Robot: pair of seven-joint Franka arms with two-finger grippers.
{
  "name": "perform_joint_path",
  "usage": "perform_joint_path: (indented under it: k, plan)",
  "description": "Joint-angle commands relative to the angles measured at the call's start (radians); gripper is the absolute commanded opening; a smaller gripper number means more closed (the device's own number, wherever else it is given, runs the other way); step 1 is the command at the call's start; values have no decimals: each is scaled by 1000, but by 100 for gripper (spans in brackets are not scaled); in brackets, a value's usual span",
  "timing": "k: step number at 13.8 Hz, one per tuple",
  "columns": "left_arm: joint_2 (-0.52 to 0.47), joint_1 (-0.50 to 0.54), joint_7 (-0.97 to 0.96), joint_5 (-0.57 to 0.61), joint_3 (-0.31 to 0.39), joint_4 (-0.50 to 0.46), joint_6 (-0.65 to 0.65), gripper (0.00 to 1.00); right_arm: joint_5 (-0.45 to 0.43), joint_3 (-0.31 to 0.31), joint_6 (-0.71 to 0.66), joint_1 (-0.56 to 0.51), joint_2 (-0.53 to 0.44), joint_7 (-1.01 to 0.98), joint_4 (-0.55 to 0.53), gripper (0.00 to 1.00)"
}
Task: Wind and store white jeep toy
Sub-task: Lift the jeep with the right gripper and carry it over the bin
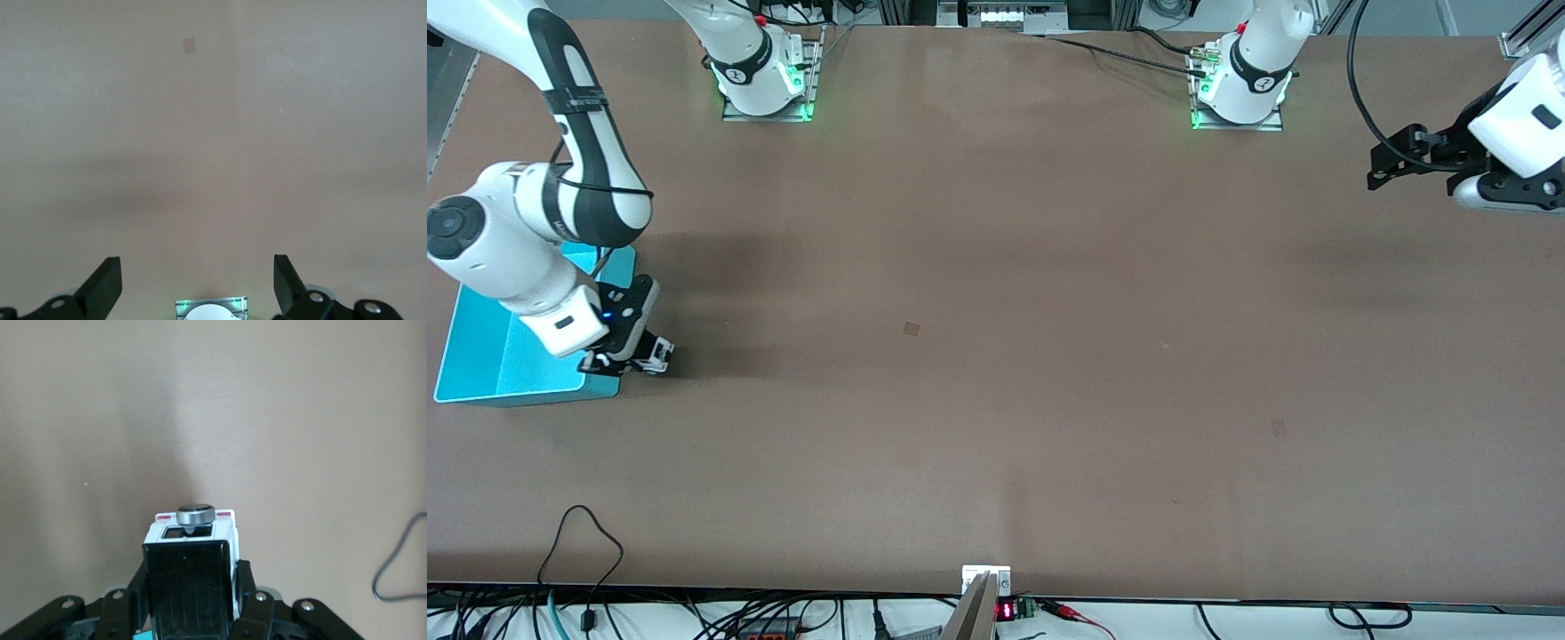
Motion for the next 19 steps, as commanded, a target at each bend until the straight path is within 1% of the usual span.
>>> perform_joint_path:
  k: [1, 3, 7, 10, 12, 14, 17, 19]
  plan:
    - [13, 5, -21, -20, 4, 30, -45, 100, 14, 1, -89, -2, -16, 129, 79, 0]
    - [13, 16, -17, -20, 12, 32, -48, 100, 14, -3, -170, -4, -27, 235, 116, 0]
    - [11, 21, -20, -15, 12, 38, -50, 100, 8, -28, -255, -27, -70, 419, 135, 0]
    - [14, 22, -21, -14, 12, 38, -50, 100, -4, -90, -286, -25, -93, 529, 131, 0]
    - [14, 22, -20, -14, 12, 38, -51, 100, -4, -155, -286, -27, -85, 610, 121, 0]
    - [14, 21, -20, -15, 11, 38, -47, 100, -7, -201, -278, -28, -81, 728, 96, 0]
    - [14, 22, -18, -17, 11, 38, -48, 100, -6, -259, -269, -28, -35, 851, 82, 0]
    - [14, 21, -14, -17, 9, 38, -48, 100, -6, -301, -228, -41, -3, 858, 67, 0]
